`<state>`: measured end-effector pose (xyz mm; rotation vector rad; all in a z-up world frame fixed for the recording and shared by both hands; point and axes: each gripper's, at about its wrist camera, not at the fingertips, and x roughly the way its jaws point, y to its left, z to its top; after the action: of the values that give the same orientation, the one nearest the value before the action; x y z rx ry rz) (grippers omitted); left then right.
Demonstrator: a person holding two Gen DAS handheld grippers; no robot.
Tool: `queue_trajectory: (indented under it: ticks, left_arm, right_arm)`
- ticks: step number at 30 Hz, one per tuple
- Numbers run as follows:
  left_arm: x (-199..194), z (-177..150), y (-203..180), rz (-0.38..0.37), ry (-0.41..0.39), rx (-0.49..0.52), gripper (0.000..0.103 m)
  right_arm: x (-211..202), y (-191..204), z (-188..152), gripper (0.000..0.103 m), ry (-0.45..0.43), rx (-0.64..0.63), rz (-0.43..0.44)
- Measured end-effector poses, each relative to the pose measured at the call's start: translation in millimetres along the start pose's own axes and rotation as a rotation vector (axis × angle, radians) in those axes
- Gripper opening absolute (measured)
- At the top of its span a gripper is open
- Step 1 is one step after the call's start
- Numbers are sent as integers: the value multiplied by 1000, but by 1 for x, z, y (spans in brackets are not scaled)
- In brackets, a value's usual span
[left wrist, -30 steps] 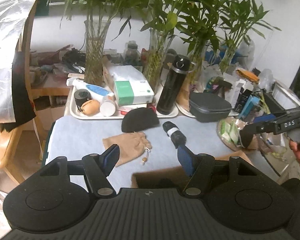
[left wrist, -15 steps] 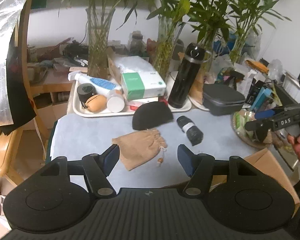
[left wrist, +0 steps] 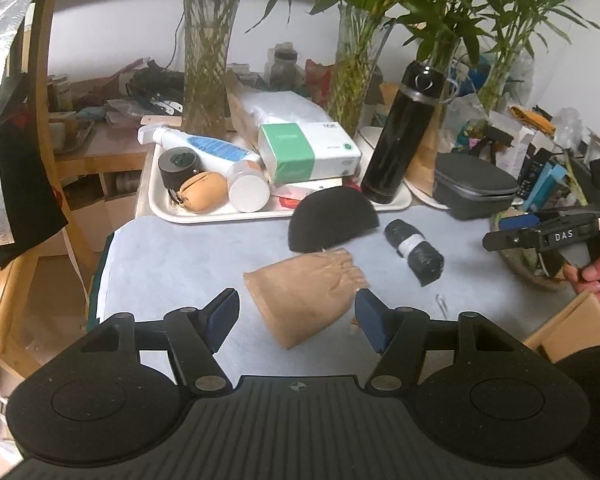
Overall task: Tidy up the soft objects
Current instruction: 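Lower the right gripper onto the black taped roll and close it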
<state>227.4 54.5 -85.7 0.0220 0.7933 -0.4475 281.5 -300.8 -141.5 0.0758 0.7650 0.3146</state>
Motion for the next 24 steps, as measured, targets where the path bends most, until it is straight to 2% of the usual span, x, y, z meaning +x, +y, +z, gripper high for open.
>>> queue_trajectory:
  ticks: [14,20,22,24]
  left_arm:
    - [39,-11,11,1,14,49,64]
    - [52,-14,10,-8,6,91,64]
    - [58,-14,8,-3,8,107,64]
    - [64,-14,5,3,12,124,64]
  right_arm:
    - [75,-3,2,85,37,-79,-36]
    - [102,-7,1,65,74,-48,-54]
    - [108,-7,-1,50,91,-37,-50]
    - [111,-6,-2,49,96,-43,-54]
